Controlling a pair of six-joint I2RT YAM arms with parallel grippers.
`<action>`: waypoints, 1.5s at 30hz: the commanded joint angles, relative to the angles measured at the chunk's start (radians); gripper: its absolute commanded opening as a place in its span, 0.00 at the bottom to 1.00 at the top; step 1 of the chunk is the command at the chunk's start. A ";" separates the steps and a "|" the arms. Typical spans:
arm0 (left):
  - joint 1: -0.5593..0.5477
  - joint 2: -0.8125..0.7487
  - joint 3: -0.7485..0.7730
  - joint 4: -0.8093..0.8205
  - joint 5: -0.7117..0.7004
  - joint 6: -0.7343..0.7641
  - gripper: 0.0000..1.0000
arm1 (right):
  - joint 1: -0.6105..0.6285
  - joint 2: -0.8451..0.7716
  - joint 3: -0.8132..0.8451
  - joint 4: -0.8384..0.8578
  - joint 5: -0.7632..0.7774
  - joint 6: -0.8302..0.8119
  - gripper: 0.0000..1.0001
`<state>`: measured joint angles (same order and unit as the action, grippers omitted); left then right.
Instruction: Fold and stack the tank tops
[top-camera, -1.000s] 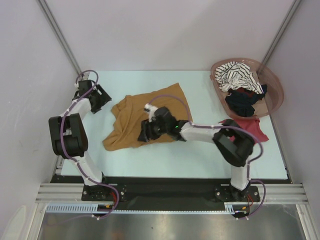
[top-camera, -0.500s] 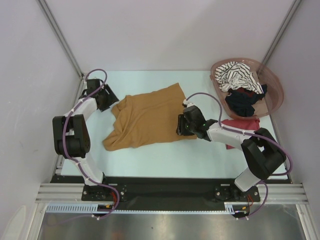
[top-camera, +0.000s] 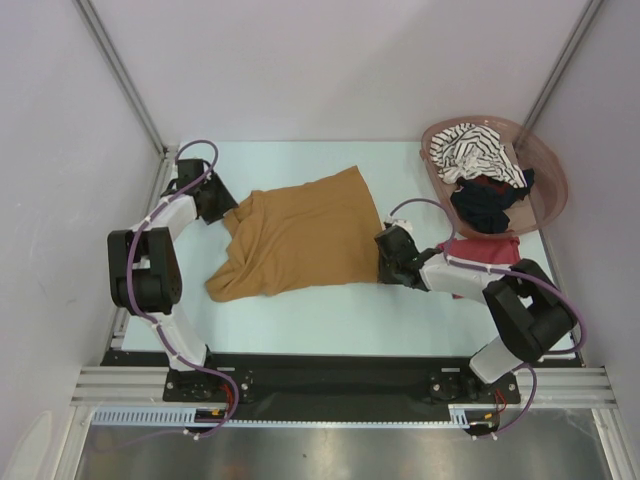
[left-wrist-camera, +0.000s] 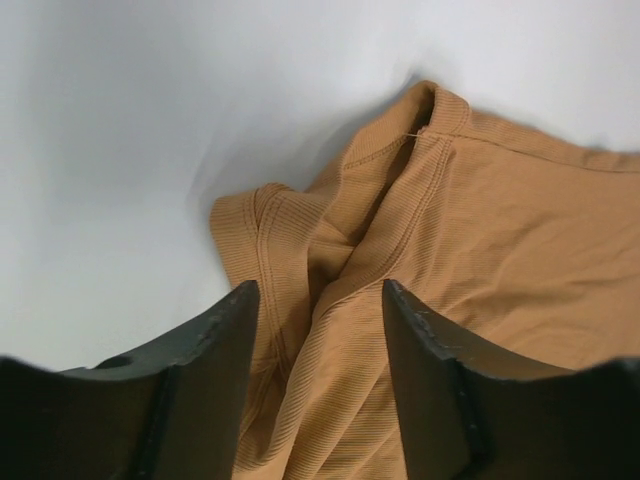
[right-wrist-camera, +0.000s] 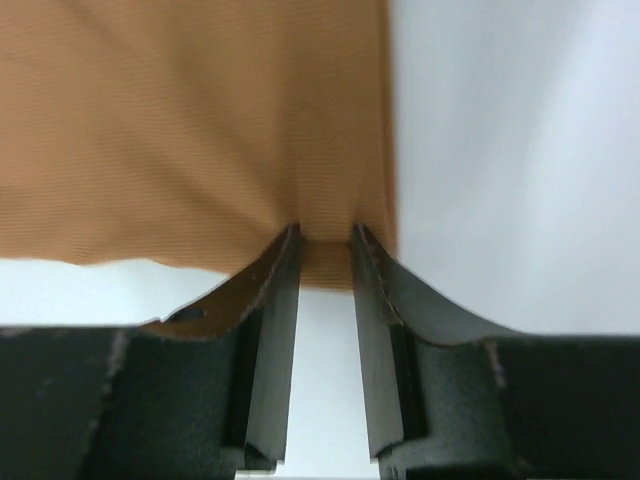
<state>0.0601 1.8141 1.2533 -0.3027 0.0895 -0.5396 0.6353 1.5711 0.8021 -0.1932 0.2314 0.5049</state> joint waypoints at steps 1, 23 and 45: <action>-0.013 0.013 0.058 -0.001 0.001 0.030 0.56 | -0.017 -0.057 -0.067 0.008 0.042 0.035 0.32; -0.052 0.208 0.222 -0.170 -0.234 0.079 0.34 | -0.072 -0.036 -0.109 0.080 -0.046 0.015 0.22; 0.133 0.257 0.376 -0.155 0.050 -0.006 0.42 | -0.079 0.038 -0.150 0.130 -0.067 0.020 0.04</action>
<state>0.1741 2.0644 1.5997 -0.4877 0.0856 -0.4976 0.5602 1.5375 0.6895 -0.0322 0.1764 0.5236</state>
